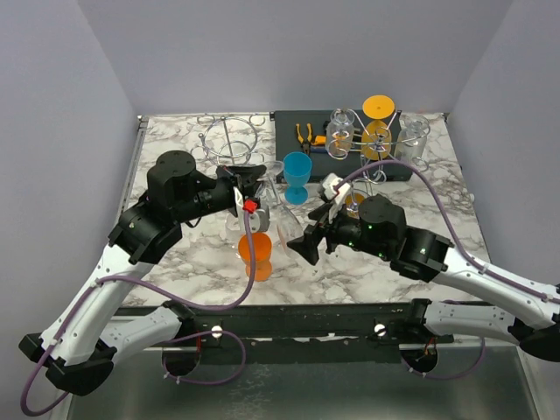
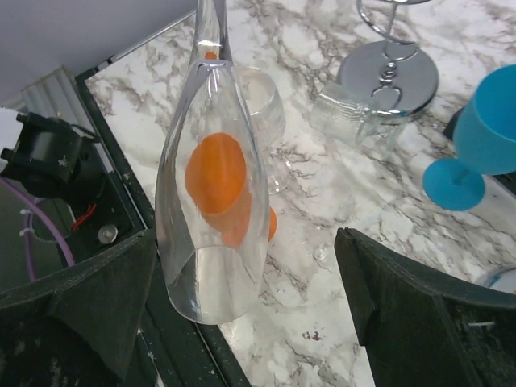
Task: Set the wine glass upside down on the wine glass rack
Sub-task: Turn the wine glass upside down at the wine rack.
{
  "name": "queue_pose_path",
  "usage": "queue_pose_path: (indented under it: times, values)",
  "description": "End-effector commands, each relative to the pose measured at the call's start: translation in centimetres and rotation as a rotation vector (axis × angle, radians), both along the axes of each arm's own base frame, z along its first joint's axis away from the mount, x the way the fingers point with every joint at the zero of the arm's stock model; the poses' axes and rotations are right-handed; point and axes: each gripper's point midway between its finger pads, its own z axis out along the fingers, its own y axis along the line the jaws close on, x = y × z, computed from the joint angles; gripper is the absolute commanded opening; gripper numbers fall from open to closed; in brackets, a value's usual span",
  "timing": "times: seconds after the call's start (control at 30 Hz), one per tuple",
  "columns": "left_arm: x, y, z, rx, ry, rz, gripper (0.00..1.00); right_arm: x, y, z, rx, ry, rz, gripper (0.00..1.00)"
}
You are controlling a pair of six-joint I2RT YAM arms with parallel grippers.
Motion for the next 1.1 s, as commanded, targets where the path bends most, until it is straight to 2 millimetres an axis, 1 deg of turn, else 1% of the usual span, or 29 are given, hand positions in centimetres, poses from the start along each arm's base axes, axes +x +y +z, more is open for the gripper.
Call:
queue_pose_path:
  times: [0.0, 0.03, 0.07, 0.13, 0.33, 0.4, 0.47, 0.53, 0.63, 0.67, 0.73, 0.8, 0.87, 0.9, 0.93, 0.97, 1.0, 1.07]
  values:
    - [-0.7, -0.4, 1.4, 0.032, -0.203, -0.064, 0.0, -0.9, 2.9, 3.3, 0.182, -0.115, 0.133, 1.0]
    - [-0.8, -0.4, 1.5, 0.034, -0.216, -0.065, 0.0, -1.0, 3.2, 3.1, 0.191, -0.111, 0.148, 1.0]
    - [-0.7, -0.5, 1.3, 0.038, -0.224, -0.069, 0.0, -1.2, 3.5, 3.2, 0.212, -0.113, 0.161, 1.0]
    - [-0.8, -0.6, 1.4, 0.041, -0.247, -0.074, 0.0, -1.3, 4.1, 2.5, 0.216, -0.096, 0.175, 1.0]
    - [-0.8, -0.9, 1.8, 0.042, -0.306, -0.083, 0.0, -1.3, 5.1, -0.9, 0.218, -0.033, 0.185, 0.99]
    - [-0.8, -1.0, 1.9, 0.039, -0.309, -0.081, 0.0, -1.1, 5.1, -1.8, 0.223, -0.024, 0.167, 0.96]
    - [-0.8, -1.0, 1.9, 0.041, -0.313, -0.083, 0.0, -0.3, 4.8, -2.3, 0.23, -0.031, 0.117, 0.87]
    - [-1.0, -1.1, 1.8, 0.046, -0.32, -0.087, 0.0, 0.6, 4.4, -2.3, 0.252, -0.059, 0.065, 0.76]
    - [-1.1, -1.2, 1.6, 0.049, -0.324, -0.093, 0.0, 1.7, 3.4, -1.8, 0.3, -0.109, -0.012, 0.58]
    - [-1.1, -1.2, 1.5, 0.049, -0.323, -0.093, 0.0, 2.0, 3.0, -1.3, 0.325, -0.127, -0.035, 0.52]
    - [-1.2, -1.4, 1.4, 0.048, -0.322, -0.098, 0.0, 2.4, 2.2, -0.8, 0.366, -0.156, -0.074, 0.43]
    - [-1.4, -1.6, 1.1, 0.048, -0.314, -0.105, 0.01, 2.8, 1.5, -0.6, 0.402, -0.175, -0.117, 0.36]
    - [-1.5, -1.9, 0.6, 0.05, -0.301, -0.116, 0.2, 3.3, 0.7, -0.7, 0.426, -0.189, -0.161, 0.31]
    - [-1.5, -2.1, 0.4, 0.05, -0.295, -0.119, 0.33, 3.5, 0.3, -0.9, 0.429, -0.194, -0.183, 0.29]
    - [-1.6, -2.3, 0.2, 0.05, -0.284, -0.123, 0.57, 3.8, -0.1, -1.2, 0.43, -0.199, -0.212, 0.27]
    - [-1.6, -2.4, -0.1, 0.052, -0.278, -0.122, 0.76, 4.1, -0.5, -1.4, 0.431, -0.203, -0.238, 0.25]
    - [-1.6, -2.5, -0.3, 0.056, -0.273, -0.126, 0.83, 4.4, -1.0, -1.6, 0.428, -0.209, -0.264, 0.23]
    - [-1.5, -2.7, -0.7, 0.059, -0.261, -0.123, 0.92, 4.8, -2.1, -2.1, 0.429, -0.218, -0.318, 0.21]
